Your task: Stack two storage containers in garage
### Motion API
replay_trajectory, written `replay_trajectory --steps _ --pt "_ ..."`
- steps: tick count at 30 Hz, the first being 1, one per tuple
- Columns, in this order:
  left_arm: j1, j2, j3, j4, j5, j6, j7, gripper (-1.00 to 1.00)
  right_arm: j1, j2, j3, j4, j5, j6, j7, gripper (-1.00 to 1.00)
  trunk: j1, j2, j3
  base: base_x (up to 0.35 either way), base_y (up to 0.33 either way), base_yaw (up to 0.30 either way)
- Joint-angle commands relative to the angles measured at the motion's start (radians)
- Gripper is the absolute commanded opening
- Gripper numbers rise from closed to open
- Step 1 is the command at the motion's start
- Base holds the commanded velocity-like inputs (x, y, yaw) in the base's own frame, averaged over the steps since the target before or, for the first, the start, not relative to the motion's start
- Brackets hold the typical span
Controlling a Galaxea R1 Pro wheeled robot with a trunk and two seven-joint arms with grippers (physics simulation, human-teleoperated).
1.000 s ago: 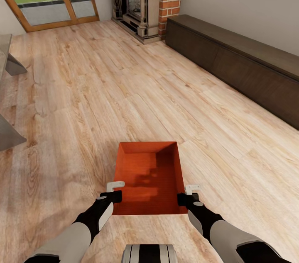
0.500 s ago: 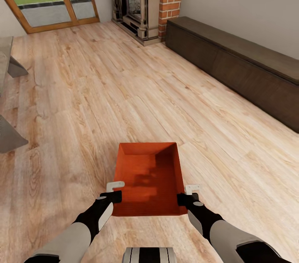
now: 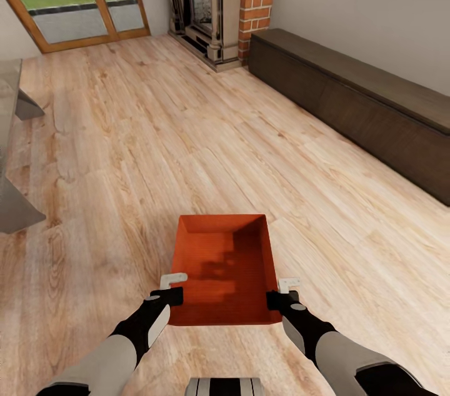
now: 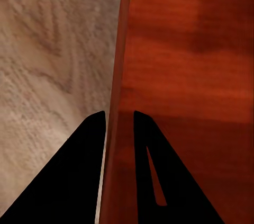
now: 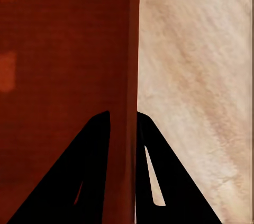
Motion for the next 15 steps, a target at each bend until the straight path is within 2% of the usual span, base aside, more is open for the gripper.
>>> replay_trajectory --steps 1,15 --pt "0.0 0.001 0.001 -0.003 -0.003 0.007 0.012 -1.0 -0.001 -0.001 0.0 0.001 -0.007 -0.005 -0.008 -1.0 -0.004 0.007 0.003 0.0 0.0 0.0" --pt "0.0 0.001 0.001 -0.003 -0.003 0.007 0.012 -1.0 -0.001 0.001 0.0 0.001 -0.007 -0.005 -0.008 -1.0 -0.058 0.105 0.047 0.0 0.0 0.0"
